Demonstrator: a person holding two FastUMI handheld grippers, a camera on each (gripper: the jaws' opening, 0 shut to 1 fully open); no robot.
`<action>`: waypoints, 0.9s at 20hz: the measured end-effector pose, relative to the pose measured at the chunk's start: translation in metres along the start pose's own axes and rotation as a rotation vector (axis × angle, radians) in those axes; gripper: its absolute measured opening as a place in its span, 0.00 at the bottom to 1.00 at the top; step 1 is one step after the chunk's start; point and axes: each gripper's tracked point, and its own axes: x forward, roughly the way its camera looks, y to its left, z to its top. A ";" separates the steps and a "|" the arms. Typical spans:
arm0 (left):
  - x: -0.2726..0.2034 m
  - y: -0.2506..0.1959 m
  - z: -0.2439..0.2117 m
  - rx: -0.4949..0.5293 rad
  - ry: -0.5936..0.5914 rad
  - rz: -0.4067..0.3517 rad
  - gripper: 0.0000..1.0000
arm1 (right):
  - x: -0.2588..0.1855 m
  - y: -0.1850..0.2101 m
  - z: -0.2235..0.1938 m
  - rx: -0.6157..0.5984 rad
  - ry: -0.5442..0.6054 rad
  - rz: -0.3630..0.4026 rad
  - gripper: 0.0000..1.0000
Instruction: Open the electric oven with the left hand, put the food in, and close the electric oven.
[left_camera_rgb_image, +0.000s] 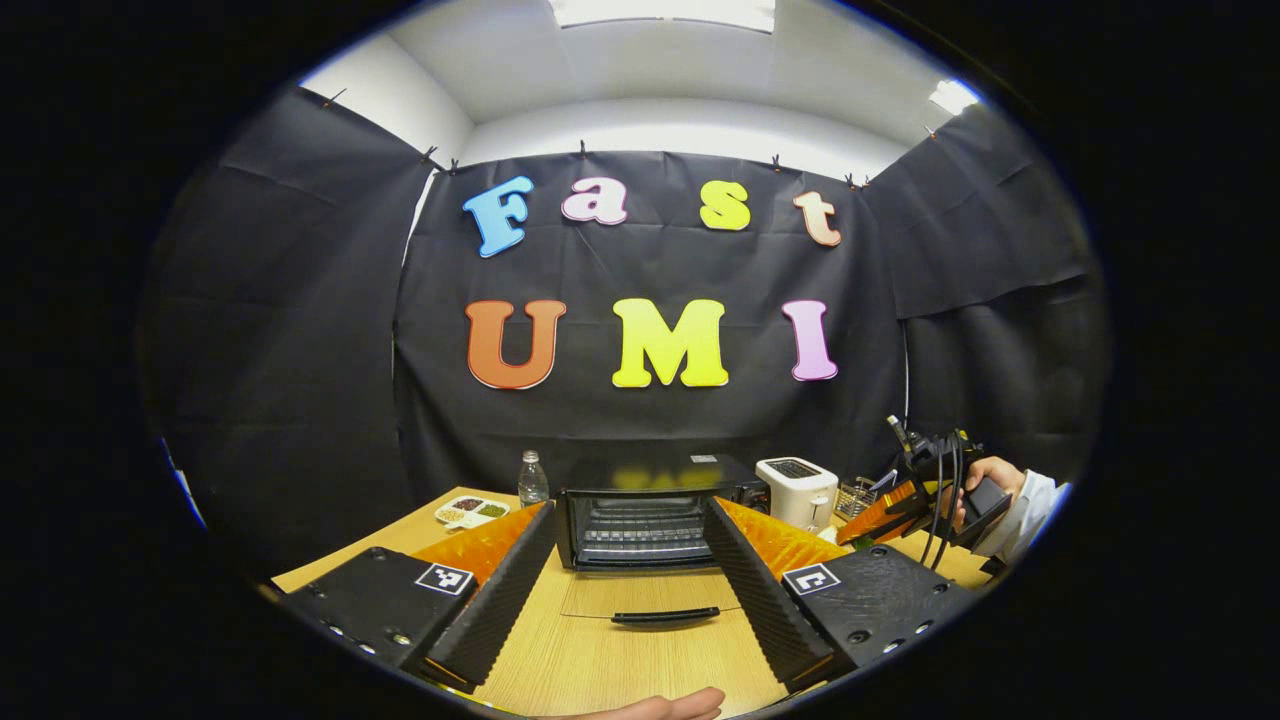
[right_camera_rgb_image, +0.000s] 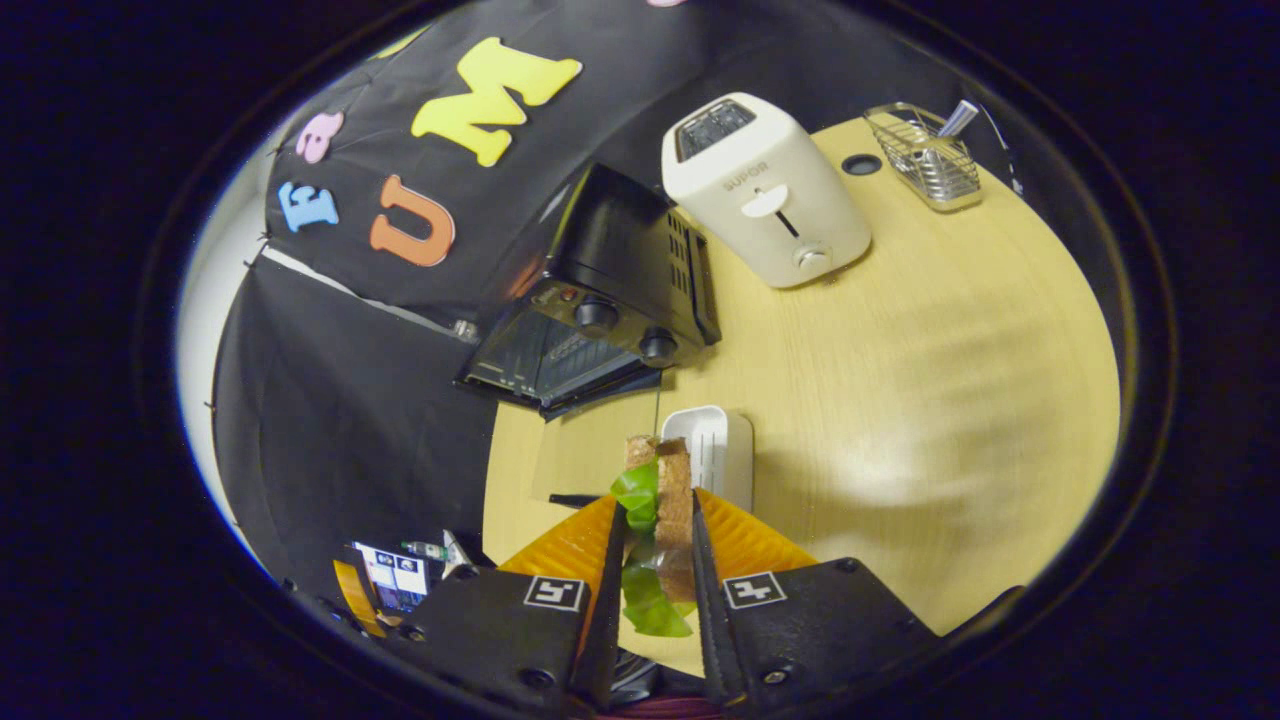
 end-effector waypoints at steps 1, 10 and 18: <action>-0.003 0.001 0.001 -0.004 -0.005 -0.007 0.96 | -0.003 0.009 -0.002 0.013 -0.030 0.017 0.37; -0.030 0.029 -0.003 -0.079 -0.022 -0.016 0.94 | 0.053 0.084 -0.023 0.169 -0.219 0.157 0.37; -0.044 0.057 -0.013 -0.048 -0.010 -0.021 0.93 | 0.141 0.151 -0.020 0.191 -0.408 0.226 0.27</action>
